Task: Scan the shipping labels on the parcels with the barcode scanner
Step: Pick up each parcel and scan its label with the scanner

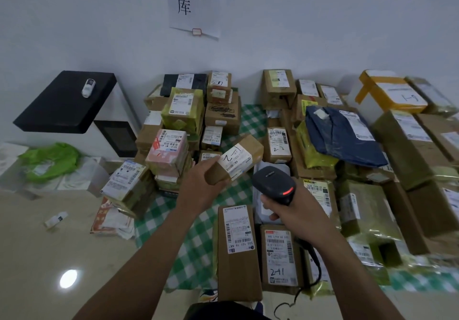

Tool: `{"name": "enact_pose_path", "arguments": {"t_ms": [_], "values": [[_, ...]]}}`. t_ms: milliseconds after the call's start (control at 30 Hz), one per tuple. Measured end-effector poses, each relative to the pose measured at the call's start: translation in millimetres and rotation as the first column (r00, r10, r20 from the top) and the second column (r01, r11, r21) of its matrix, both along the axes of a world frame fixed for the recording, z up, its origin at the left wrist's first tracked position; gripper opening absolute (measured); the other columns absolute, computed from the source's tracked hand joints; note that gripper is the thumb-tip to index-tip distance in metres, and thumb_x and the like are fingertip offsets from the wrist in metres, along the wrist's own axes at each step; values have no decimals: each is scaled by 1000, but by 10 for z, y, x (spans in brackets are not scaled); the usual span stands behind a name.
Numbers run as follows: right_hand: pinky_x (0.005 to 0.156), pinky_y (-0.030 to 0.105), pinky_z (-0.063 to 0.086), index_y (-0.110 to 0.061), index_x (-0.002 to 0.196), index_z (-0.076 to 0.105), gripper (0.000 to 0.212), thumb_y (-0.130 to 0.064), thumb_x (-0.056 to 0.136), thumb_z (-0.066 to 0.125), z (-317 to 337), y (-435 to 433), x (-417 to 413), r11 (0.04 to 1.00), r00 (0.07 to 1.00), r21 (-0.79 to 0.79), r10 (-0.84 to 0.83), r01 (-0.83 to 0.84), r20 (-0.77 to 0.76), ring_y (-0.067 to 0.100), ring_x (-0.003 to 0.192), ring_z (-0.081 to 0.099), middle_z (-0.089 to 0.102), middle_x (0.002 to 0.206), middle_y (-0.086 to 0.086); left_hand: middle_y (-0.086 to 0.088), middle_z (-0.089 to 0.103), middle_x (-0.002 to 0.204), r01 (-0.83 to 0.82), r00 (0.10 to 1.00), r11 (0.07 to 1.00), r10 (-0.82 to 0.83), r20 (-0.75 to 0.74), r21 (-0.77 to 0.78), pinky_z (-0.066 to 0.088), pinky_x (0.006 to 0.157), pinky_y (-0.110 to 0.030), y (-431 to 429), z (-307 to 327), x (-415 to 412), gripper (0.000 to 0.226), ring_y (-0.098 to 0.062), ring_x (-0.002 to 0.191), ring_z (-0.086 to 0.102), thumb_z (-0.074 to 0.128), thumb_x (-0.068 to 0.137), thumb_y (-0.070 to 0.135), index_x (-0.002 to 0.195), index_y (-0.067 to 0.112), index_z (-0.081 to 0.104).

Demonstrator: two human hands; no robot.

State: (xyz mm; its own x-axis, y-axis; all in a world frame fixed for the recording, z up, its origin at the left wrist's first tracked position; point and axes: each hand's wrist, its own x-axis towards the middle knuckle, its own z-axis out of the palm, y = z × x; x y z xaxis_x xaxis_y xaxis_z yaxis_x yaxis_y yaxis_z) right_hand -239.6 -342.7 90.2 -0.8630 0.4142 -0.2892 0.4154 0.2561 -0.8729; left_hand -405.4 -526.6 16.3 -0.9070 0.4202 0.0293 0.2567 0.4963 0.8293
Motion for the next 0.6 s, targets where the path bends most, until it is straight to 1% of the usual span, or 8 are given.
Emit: {"name": "enact_pose_path", "arguments": {"t_ms": [67, 133, 233, 333, 400, 467, 533, 600], "values": [[59, 18, 53, -31, 119, 60, 36, -29, 90, 80, 23, -10, -19, 1000, 1000, -20, -6, 6, 0, 12, 70, 75, 76, 96, -5, 1, 62, 140, -4, 996, 1000, 4, -88, 1, 49, 101, -36, -14, -15, 2, 73, -10, 118, 53, 89, 79, 31, 145, 23, 58], [60, 19, 55, -29, 120, 61, 36, -28, 90, 80, 41, -19, -38, 1000, 1000, -22, -3, 3, 8, 14, 70, 75, 77, 94, -3, -1, 64, 137, -7, 985, 1000, 7, -174, -2, 48, 100, -34, -24, -48, 10, 72, -8, 116, 51, 90, 77, 30, 143, 21, 60], [62, 22, 58, -27, 121, 62, 35, -27, 91, 80, 66, -29, -63, 999, 1000, -32, 8, -7, 20, 16, 71, 76, 77, 89, -3, -3, 66, 134, -22, 973, 1000, 18, -230, -13, 46, 101, -33, -35, -99, 8, 70, -11, 117, 52, 90, 77, 25, 141, 18, 62], [56, 15, 52, -28, 120, 62, 31, -26, 93, 77, 130, -48, -75, 997, 999, -61, 37, -36, 23, 15, 68, 75, 77, 85, -1, -5, 66, 134, -33, 963, 999, 22, -270, -33, 45, 103, -35, -32, -111, 6, 69, -20, 122, 53, 89, 77, 18, 141, 16, 61], [56, 14, 52, -29, 120, 62, 30, -25, 94, 76, 157, -65, -84, 994, 999, -103, 47, -45, 25, 13, 66, 74, 77, 84, 0, -6, 66, 134, -44, 957, 998, 31, -290, -37, 41, 104, -33, -27, -109, 1, 68, -23, 124, 53, 88, 77, 15, 140, 13, 62], [61, 19, 56, -31, 121, 63, 31, -27, 93, 77, 144, -66, -102, 993, 997, -106, 60, -55, 50, 13, 69, 75, 77, 84, -1, -7, 67, 132, -61, 955, 998, 49, -293, -32, 43, 103, -35, -23, -106, -4, 67, -25, 123, 54, 88, 77, 13, 139, 12, 63], [70, 28, 61, -36, 122, 61, 33, -32, 93, 77, 128, -66, -118, 993, 992, -78, 97, -91, 82, 14, 74, 77, 78, 83, -4, -8, 67, 131, -74, 953, 997, 62, -296, -28, 43, 101, -36, -20, -120, -7, 66, -27, 122, 55, 87, 77, 12, 138, 11, 63], [74, 32, 62, -40, 122, 60, 33, -35, 94, 76, 122, -72, -130, 990, 986, -69, 132, -126, 99, 14, 75, 77, 78, 84, -5, -8, 67, 132, -79, 952, 996, 64, -298, -36, 42, 101, -35, -19, -136, -6, 65, -28, 123, 55, 87, 78, 12, 138, 11, 63]]}}
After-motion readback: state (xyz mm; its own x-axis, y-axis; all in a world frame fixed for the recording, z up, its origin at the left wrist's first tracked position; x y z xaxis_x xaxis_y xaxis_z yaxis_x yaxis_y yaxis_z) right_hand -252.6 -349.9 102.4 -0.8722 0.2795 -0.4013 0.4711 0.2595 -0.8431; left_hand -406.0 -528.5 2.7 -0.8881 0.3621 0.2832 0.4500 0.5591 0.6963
